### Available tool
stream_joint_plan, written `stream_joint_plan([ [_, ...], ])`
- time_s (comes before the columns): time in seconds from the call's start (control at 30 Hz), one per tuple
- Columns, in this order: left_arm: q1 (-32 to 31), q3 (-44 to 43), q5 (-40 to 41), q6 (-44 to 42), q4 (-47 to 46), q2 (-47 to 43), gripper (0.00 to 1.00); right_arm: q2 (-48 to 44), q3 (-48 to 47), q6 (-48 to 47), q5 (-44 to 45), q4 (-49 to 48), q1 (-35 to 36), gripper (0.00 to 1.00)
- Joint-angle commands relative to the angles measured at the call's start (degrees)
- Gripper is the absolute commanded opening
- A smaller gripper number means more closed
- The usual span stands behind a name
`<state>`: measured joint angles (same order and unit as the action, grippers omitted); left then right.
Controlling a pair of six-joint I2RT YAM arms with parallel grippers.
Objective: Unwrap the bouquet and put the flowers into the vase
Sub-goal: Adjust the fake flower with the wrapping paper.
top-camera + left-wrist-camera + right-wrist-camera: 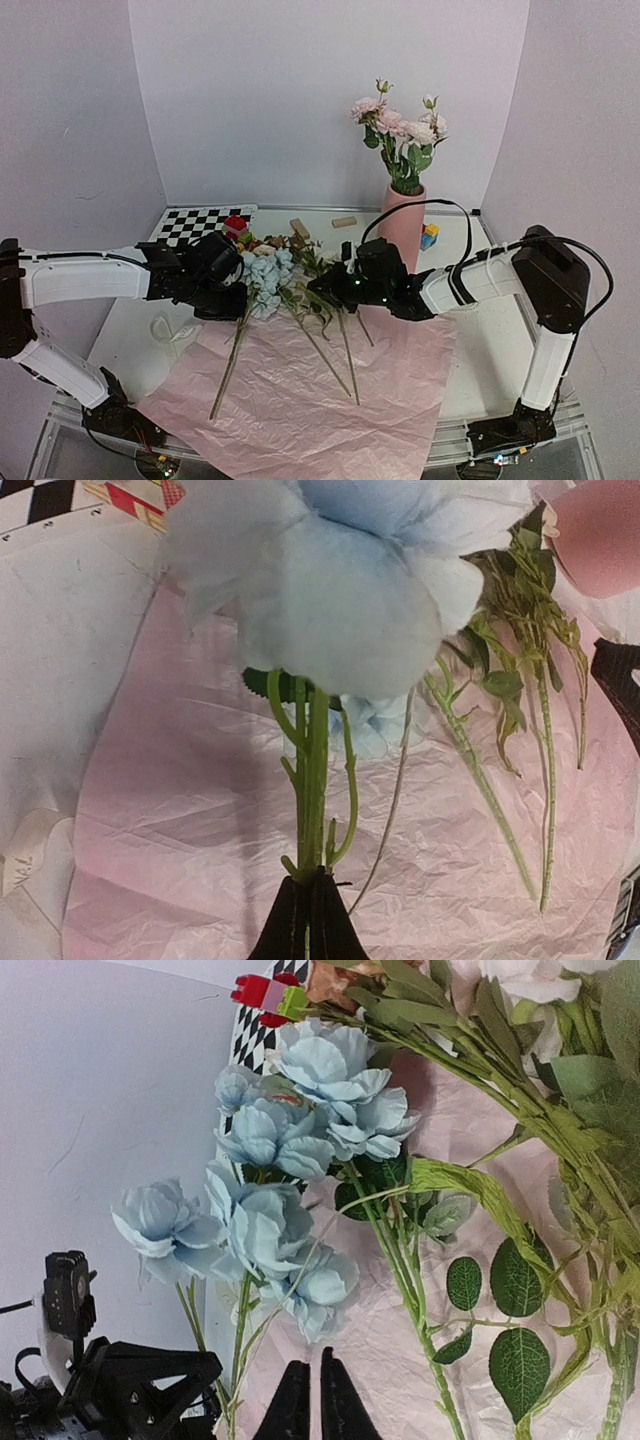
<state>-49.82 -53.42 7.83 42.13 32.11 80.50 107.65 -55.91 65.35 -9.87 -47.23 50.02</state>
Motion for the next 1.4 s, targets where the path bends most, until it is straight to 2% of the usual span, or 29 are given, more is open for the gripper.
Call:
stream_joint_plan([
  [0.0,0.2,-4.3,5.6,0.9,3.4,-3.7,0.01,-4.2,0.2,-4.2,-2.6,1.3,0.0,0.12],
  [0.13,0.2,-6.6,1.4,-0.3,3.3,-2.4,0.00,-3.9,-0.2,-4.6,-4.0,1.4,0.3,0.30],
  [0.2,0.2,-7.4,-0.6,-0.6,3.3,-2.0,0.00,-3.1,-0.9,-4.5,-4.2,0.9,0.8,0.35],
  [0.5,0.1,-8.8,-4.6,-1.1,3.3,-4.6,0.01,3.3,-6.9,-1.7,-7.1,-2.3,2.6,0.41],
  [1.1,0.1,-7.8,-5.4,-0.8,3.2,-4.2,0.01,9.7,-13.5,3.3,-7.9,-3.3,7.4,0.39],
  [1.37,0.1,-7.0,-5.7,-0.9,3.3,-5.2,0.01,10.1,-14.3,4.3,-6.9,-3.9,7.5,0.32],
])
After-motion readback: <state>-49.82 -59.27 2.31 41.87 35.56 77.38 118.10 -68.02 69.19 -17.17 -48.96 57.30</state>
